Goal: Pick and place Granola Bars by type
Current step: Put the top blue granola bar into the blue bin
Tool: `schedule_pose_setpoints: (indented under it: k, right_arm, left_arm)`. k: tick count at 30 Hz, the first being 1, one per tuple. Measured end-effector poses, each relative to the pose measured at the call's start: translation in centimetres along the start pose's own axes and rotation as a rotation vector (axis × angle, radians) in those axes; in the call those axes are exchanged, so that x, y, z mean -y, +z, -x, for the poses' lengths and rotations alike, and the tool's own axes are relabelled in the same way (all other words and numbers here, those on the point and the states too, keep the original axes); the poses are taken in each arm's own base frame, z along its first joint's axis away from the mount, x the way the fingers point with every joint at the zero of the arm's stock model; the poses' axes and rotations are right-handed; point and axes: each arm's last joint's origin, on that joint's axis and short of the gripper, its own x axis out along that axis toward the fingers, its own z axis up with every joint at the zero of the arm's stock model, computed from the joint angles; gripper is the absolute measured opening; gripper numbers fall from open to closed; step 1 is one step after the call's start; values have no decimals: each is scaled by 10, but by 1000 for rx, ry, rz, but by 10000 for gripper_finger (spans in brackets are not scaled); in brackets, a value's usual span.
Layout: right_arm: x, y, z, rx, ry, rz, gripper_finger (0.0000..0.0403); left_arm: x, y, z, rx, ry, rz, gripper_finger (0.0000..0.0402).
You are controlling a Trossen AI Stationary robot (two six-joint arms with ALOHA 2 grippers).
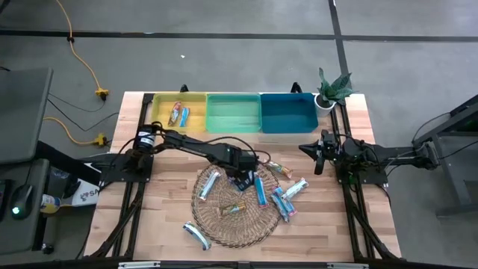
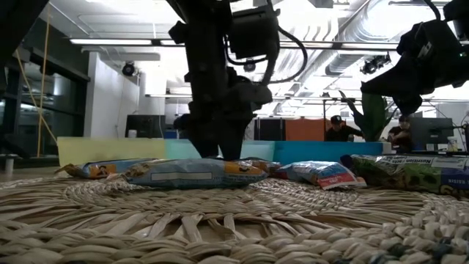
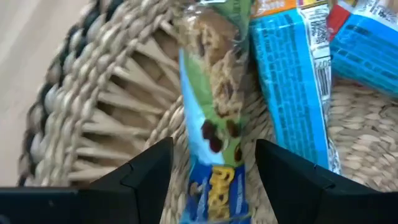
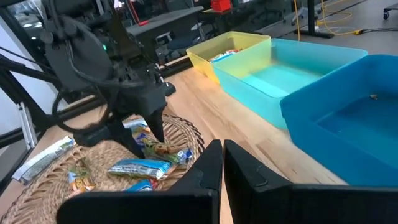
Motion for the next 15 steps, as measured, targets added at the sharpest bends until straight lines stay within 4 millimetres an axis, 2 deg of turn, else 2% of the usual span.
schedule_pose_setpoints:
  k: [5,15]
  right_arm:
    - [0,0,0,0,0,0,0]
    - [0,0,0,0,0,0,0]
  left_arm:
    - [0,0,-1,-9,-3,-10,211]
    - [0,-1,0,-11,-6,-14,119]
